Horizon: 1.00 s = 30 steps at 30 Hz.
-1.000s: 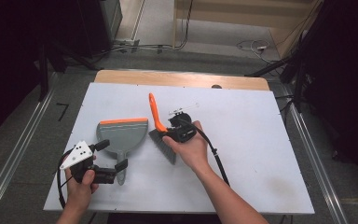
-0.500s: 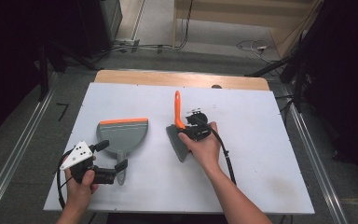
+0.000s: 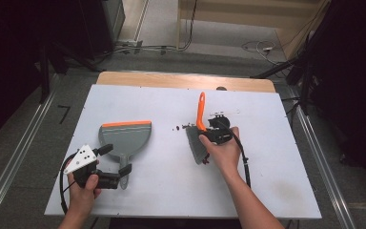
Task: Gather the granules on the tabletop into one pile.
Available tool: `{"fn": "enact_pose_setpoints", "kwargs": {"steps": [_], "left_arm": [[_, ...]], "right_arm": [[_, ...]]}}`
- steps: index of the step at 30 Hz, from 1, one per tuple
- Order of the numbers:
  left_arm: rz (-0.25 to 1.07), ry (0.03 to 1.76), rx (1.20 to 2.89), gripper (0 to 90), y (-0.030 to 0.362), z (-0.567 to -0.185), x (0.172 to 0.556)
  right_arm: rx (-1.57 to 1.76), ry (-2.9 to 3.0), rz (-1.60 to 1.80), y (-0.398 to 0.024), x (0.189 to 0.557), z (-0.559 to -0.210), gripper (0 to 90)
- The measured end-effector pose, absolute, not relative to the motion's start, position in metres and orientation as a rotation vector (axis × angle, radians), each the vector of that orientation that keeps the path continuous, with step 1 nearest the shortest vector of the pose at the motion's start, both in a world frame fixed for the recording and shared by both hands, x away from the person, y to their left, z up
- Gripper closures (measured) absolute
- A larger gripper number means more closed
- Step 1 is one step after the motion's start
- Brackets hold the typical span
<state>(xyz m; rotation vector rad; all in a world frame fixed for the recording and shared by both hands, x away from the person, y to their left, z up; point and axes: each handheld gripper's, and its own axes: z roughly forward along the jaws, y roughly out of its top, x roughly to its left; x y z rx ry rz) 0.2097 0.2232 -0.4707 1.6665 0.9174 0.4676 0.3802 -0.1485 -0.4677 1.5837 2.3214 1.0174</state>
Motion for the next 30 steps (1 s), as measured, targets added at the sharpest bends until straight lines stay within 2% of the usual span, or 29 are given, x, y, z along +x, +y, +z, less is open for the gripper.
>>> {"fn": "enact_pose_setpoints", "kwargs": {"steps": [12, 20, 30], "left_arm": [[0.463, 0.916, 1.671, 0.1, 0.220, -0.471, 0.211], [0.457, 0.905, 1.675, 0.1, 0.217, -0.471, 0.212], [0.456, 0.912, 1.671, 0.1, 0.219, -0.472, 0.213]], "right_arm": [[1.667, 2.280, 1.076, -0.167, 0.380, -0.464, 67.6], [1.584, 2.294, 1.139, -0.132, 0.376, -0.440, 68.5], [1.578, 2.393, 1.091, -0.079, 0.401, -0.449, 68.7]]}}
